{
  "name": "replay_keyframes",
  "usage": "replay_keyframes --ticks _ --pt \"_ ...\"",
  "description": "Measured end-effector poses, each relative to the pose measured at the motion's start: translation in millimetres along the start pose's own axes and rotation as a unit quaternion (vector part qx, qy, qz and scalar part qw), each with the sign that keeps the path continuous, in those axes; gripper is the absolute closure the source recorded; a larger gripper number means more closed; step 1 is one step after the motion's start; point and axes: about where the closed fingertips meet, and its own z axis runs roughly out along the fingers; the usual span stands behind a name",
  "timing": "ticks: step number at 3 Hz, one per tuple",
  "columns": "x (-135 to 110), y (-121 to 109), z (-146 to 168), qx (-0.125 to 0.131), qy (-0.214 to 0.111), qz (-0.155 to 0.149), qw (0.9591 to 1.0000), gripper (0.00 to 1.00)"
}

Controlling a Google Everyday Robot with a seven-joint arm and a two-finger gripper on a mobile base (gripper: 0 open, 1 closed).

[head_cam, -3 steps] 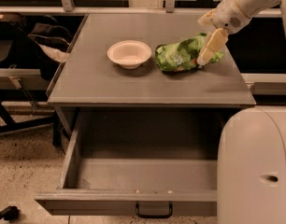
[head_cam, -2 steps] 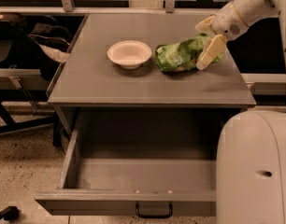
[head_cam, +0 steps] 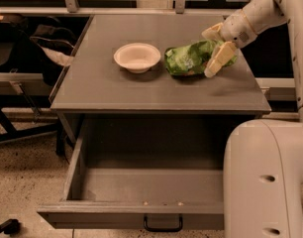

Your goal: Place green rice chip bag into top drawer

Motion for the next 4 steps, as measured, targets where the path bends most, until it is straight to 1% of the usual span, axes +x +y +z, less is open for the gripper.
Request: replay_keyframes --ticks 1,2,3,4 --pt "3.4 -0.2 7.5 -0.008 0.009 0.009 0.9999 0.00" --pt "3.6 -0.3 7.8 -0.008 0.010 0.010 0.9999 0.18" --pt "3.6 -0.3 7.8 -0.008 0.010 0.010 0.9999 0.42" --pt "3.6 -0.3 7.8 -0.008 0.010 0.010 0.9999 0.73"
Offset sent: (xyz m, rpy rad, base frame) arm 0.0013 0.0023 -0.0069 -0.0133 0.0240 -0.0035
